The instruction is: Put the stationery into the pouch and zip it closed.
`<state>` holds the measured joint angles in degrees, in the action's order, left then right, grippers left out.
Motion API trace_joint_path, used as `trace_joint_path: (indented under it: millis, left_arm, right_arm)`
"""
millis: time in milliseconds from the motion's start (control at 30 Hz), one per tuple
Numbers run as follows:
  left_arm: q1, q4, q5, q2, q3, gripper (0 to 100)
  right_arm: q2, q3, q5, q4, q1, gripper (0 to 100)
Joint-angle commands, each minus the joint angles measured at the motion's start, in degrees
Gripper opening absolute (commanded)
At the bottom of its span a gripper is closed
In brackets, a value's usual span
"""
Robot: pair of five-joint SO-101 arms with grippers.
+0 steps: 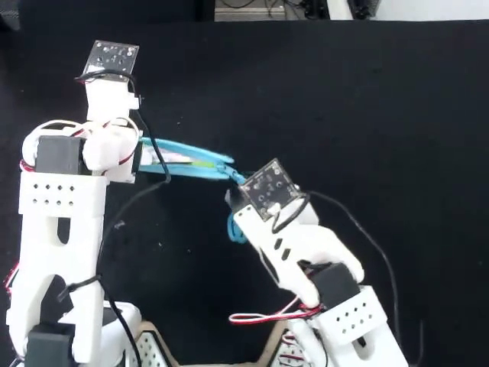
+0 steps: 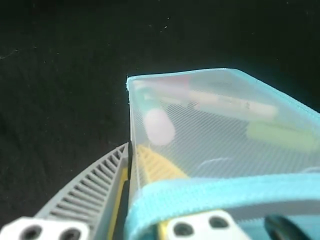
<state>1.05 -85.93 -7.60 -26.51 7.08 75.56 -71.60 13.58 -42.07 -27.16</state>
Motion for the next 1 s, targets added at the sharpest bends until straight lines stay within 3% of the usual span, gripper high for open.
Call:
trace_joint_path:
  millis: [0,300,533,767,967]
  left_arm:
    - [-1.19,0.26,-0.18,0.79,0.48,3]
    - [-3.12,0.62,-0.53,0.26,4.18,3]
    - [-7.34,0.53,-0.26,0.18,5.14,3]
    - [-7.34,0.44,-0.09,0.18,5.14,3]
    - [-7.34,0.26,-0.09,0.18,5.14,3]
  right_arm:
    - [0.48,4.09,-0.44,-1.41,-3.43,1.1]
    - [4.35,8.22,-0.88,-1.93,-4.66,1.1]
    - [16.84,2.95,-0.88,-5.01,-4.92,1.1]
    - [18.51,-1.45,-0.88,-2.55,-7.91,1.3]
    - [18.51,-2.95,-5.27,-0.88,-7.74,13.2]
